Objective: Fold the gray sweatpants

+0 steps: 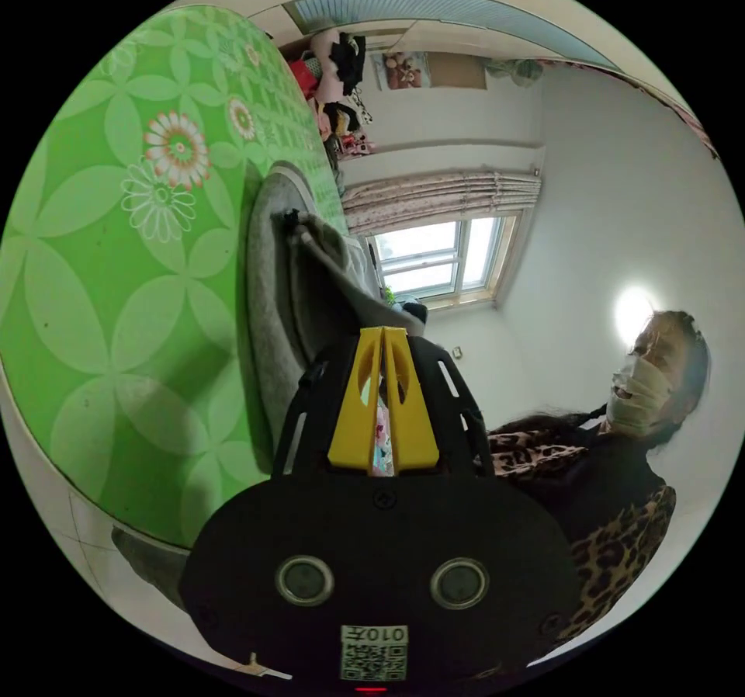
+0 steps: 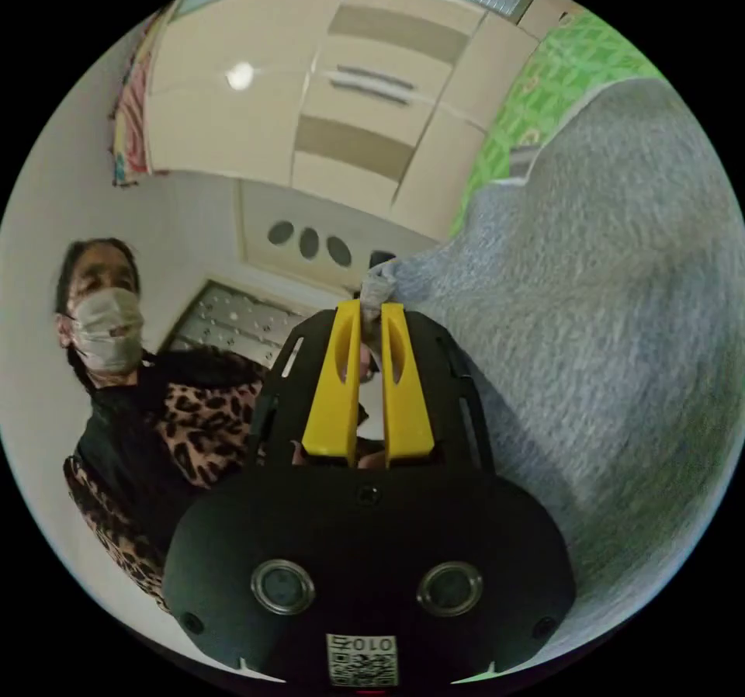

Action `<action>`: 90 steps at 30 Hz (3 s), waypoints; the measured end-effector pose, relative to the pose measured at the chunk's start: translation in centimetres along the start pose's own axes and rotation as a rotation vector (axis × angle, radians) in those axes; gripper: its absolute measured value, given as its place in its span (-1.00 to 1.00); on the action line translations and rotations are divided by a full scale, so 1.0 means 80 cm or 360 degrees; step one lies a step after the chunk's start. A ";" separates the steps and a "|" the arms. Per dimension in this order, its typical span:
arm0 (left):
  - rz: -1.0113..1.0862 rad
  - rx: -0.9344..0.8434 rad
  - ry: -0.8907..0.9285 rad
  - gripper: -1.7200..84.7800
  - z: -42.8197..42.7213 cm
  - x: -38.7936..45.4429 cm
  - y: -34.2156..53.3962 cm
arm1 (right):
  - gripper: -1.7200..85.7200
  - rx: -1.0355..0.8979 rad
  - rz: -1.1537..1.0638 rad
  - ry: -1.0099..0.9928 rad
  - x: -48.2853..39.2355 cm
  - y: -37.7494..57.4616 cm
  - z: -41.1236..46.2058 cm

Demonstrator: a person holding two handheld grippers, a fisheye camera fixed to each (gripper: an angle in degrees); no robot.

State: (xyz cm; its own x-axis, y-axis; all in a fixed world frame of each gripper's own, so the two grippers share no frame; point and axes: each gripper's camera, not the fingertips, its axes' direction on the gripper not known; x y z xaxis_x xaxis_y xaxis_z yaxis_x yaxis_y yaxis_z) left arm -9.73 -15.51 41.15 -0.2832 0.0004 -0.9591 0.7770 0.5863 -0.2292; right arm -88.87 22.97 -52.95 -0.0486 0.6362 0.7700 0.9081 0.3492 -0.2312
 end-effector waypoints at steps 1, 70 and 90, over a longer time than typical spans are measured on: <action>0.0008 -0.0011 0.0010 -0.96 0.003 0.002 0.003 | -0.82 -0.0055 -0.0010 0.0155 -0.008 -0.006 0.006; -0.0018 0.0410 -0.1029 -0.82 0.236 0.021 0.250 | -0.66 -0.1397 -0.0715 0.0854 -0.063 -0.531 0.192; 0.0282 0.0259 -0.1093 -0.84 0.219 0.054 0.262 | -0.66 -0.1959 -0.0641 0.0736 0.022 -0.610 0.260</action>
State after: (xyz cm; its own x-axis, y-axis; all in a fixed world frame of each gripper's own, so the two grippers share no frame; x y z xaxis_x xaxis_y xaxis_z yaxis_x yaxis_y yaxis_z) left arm 15.15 -17.44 29.29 0.2300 -0.4558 -0.8599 0.8674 0.4966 -0.0313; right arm -141.94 21.36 -52.70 -0.4722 0.2678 0.8398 0.6556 -0.5303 0.5377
